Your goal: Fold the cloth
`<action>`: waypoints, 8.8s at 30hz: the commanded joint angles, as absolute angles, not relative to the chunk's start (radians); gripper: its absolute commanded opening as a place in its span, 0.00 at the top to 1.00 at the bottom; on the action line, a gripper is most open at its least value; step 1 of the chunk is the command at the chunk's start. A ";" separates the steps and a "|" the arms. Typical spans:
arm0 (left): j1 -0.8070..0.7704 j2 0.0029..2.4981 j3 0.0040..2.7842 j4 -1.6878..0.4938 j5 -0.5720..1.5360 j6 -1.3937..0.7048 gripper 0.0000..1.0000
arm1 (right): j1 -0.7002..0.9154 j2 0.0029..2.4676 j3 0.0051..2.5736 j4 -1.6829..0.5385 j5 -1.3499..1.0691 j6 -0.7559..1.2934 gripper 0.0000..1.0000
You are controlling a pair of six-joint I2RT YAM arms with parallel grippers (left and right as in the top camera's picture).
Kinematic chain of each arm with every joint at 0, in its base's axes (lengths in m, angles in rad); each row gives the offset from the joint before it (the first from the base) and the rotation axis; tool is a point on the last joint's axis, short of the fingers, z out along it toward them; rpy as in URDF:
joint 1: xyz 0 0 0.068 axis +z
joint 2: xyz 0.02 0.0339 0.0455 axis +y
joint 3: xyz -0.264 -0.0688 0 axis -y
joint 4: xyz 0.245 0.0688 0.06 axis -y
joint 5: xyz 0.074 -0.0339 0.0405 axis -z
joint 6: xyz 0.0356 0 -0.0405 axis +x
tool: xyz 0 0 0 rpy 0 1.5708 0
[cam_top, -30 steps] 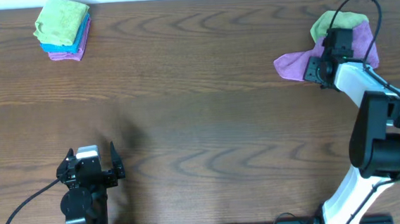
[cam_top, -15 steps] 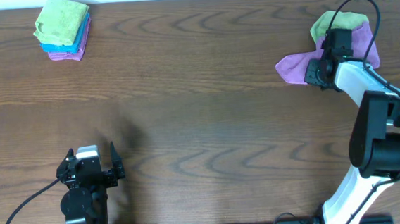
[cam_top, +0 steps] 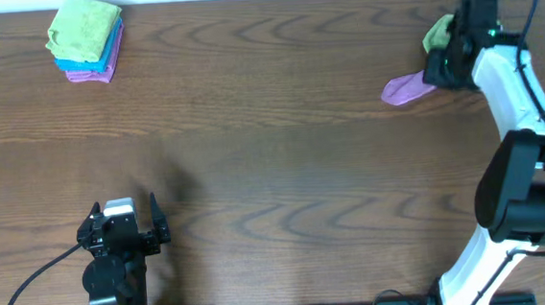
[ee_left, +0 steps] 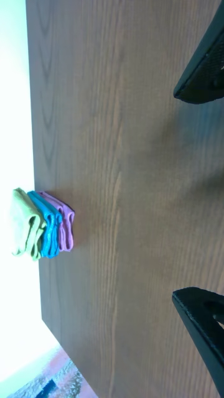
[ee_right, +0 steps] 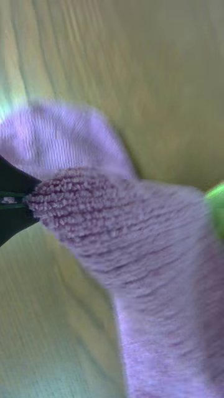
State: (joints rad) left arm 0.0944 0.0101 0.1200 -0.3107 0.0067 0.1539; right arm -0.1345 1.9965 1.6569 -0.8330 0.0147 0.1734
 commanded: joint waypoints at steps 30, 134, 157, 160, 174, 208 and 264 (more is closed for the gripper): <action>0.089 0.004 0.097 -0.321 -0.007 0.149 0.05 | 0.281 1.994 2.151 -1.119 -0.103 0.059 0.01; 0.089 0.004 0.097 -0.321 -0.007 0.150 0.05 | 0.336 2.434 2.160 -0.759 -0.237 0.175 0.99; 0.089 0.004 0.097 -0.321 -0.007 0.149 0.05 | 0.436 2.483 2.160 -0.982 -0.316 0.093 0.99; 0.089 0.004 0.097 -0.321 -0.007 0.149 0.05 | 0.459 2.483 2.160 -0.984 -0.288 0.084 0.99; 0.089 0.004 0.097 -0.321 -0.007 0.149 0.05 | 0.537 2.529 2.156 -0.991 -0.258 0.002 0.99; 0.089 0.004 0.097 -0.321 -0.007 0.149 0.05 | 0.869 2.443 2.159 -1.222 -0.154 -0.142 0.98; 0.091 0.004 0.097 -0.191 0.534 -0.307 0.05 | 0.706 0.999 1.017 -1.115 -0.088 0.287 0.01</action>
